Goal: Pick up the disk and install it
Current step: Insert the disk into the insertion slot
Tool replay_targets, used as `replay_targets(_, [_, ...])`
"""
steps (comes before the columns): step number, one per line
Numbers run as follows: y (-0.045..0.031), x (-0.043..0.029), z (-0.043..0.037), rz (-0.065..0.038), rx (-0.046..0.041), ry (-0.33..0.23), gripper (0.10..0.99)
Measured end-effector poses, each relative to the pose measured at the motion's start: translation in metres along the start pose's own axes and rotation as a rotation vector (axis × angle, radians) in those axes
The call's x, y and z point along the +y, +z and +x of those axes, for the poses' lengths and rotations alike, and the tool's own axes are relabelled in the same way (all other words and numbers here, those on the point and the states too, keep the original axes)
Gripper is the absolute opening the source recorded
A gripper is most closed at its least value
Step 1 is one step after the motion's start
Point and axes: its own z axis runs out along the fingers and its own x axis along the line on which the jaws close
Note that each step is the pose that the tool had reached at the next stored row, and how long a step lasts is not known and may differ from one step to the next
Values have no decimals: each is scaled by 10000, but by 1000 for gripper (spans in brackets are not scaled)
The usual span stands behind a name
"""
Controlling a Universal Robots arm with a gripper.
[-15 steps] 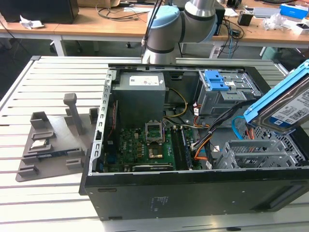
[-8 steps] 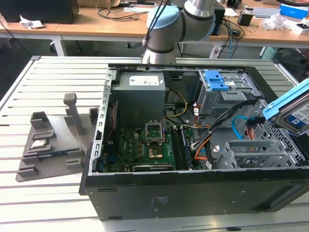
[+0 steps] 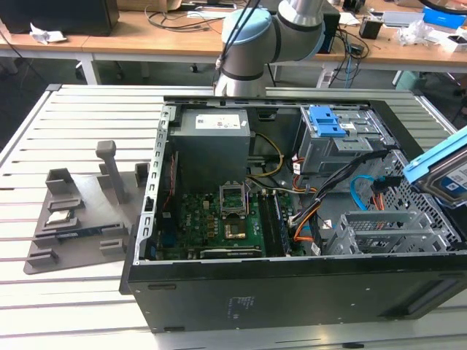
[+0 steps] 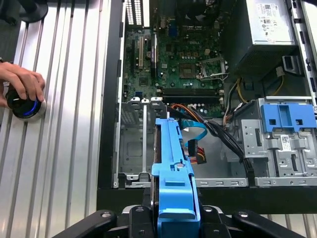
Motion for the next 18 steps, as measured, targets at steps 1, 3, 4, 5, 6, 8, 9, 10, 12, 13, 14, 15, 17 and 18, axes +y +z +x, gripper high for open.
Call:
replay_targets(1, [5,6,1,0,-15,-2,361])
replay_targets(3, [15,29,1,-1,-51,-15,361])
replay_targets(4, [19,41,1,-1,-70,-20,361])
replay_targets(5, [27,57,2,-2,-107,-31,361])
replay_targets(6, [34,70,3,-3,-143,-41,361])
replay_targets(8, [47,85,4,-4,-169,-49,361])
replay_targets(9, [58,94,5,-4,-182,-53,361])
replay_targets(10, [62,96,6,-4,-189,-56,361])
replay_targets(12, [65,95,10,-3,-189,-57,361])
replay_targets(13, [72,96,16,-2,-189,-55,361])
replay_targets(14, [79,99,19,-2,-188,-52,361])
replay_targets(15, [89,106,22,-2,-185,-55,361])
replay_targets(17, [106,132,26,-3,-186,-55,361])
replay_targets(18, [125,173,28,-2,-189,-56,361])
